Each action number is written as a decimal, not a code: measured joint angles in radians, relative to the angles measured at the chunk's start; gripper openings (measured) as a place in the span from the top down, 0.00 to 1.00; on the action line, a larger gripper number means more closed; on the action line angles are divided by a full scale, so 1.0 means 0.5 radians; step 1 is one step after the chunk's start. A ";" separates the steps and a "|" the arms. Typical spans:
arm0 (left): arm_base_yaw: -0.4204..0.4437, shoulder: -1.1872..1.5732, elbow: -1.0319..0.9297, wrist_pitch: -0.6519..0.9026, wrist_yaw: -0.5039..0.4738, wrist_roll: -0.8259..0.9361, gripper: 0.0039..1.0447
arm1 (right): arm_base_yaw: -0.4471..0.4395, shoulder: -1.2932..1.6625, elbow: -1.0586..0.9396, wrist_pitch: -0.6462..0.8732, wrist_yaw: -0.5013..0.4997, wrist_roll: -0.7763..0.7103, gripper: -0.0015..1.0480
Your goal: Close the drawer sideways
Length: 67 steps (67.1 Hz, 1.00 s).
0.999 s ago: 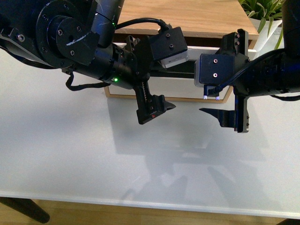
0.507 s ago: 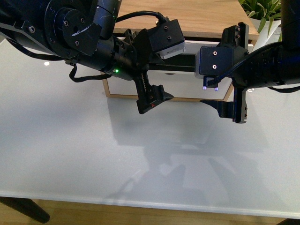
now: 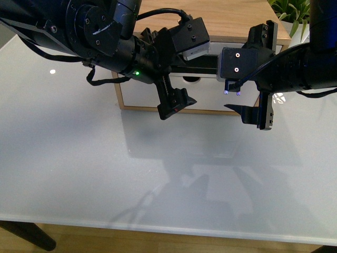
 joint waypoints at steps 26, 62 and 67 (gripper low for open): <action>0.021 -0.089 -0.149 0.132 0.035 -0.076 0.08 | -0.025 -0.087 -0.105 0.027 -0.050 0.022 0.09; 0.178 -0.597 -0.553 0.378 0.031 -0.273 0.08 | -0.092 -0.468 -0.452 0.126 -0.064 0.212 0.09; 0.221 -0.716 -0.655 0.418 0.053 -0.333 0.08 | -0.108 -0.574 -0.523 0.151 -0.095 0.264 0.09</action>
